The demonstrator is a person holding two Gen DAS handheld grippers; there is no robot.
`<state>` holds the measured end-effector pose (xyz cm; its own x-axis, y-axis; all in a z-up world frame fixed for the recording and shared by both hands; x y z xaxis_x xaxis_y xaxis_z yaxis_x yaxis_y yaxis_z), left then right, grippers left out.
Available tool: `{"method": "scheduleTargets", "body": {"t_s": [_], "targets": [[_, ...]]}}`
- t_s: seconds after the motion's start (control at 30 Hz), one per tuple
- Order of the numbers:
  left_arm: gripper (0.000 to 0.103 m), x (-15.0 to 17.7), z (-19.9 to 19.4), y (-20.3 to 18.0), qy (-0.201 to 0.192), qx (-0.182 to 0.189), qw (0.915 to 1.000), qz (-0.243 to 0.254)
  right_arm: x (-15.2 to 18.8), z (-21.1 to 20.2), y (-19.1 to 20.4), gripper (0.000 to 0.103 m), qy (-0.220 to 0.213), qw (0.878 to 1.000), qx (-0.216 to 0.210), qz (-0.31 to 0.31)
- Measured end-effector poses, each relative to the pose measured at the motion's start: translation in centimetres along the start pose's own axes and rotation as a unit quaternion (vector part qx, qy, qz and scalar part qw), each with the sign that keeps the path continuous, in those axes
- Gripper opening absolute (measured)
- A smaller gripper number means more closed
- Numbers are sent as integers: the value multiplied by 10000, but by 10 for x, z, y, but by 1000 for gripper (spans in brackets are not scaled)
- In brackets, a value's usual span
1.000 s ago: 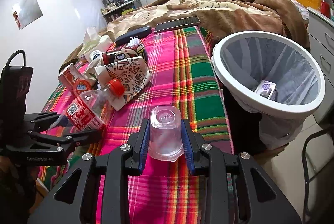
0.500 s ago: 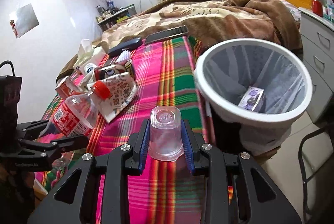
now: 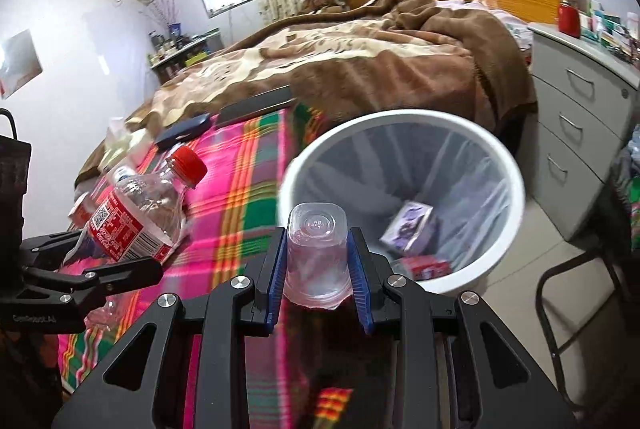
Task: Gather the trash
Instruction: 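Carry the cup and bottle over the white wastebasket with both tools, then open both tools to drop the cup and bottle into the wastebasket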
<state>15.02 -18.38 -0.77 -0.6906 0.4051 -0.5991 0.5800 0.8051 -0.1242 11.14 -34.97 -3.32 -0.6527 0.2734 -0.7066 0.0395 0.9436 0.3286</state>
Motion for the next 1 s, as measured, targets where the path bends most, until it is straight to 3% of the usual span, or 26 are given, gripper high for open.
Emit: {"method": "scheduleTargets", "body": {"t_s": [0.47,0.57,0.9,1.0], "targets": [[62,-73,62,-51,5,336,9994,82,-26,16,-51,31,24,9987,458,226],[62,-83,80,-56,129,506,9986,-36,-26,22,-63,31,106,9980,554,298],[62,-105,120,-68,161,570,9982,-133,-27,33,-84,31,270,9960,790,326],[66,-107,125,-73,191,632,9978,-88,-25,35,-88,31,368,9955,786,375]]}}
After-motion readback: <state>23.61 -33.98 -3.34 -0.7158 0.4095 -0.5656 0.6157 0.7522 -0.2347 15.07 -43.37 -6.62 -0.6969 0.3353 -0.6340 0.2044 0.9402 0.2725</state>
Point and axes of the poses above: each gripper's, at about its wrist camera, not at the fingertips, and z roughly the way its jaws point, y to its left, x to its underside, the point moved 4 cm from there along z, roughly the way its jaws point, and after that the axes turned 6 degrees about -x, right-handed, at the moved point
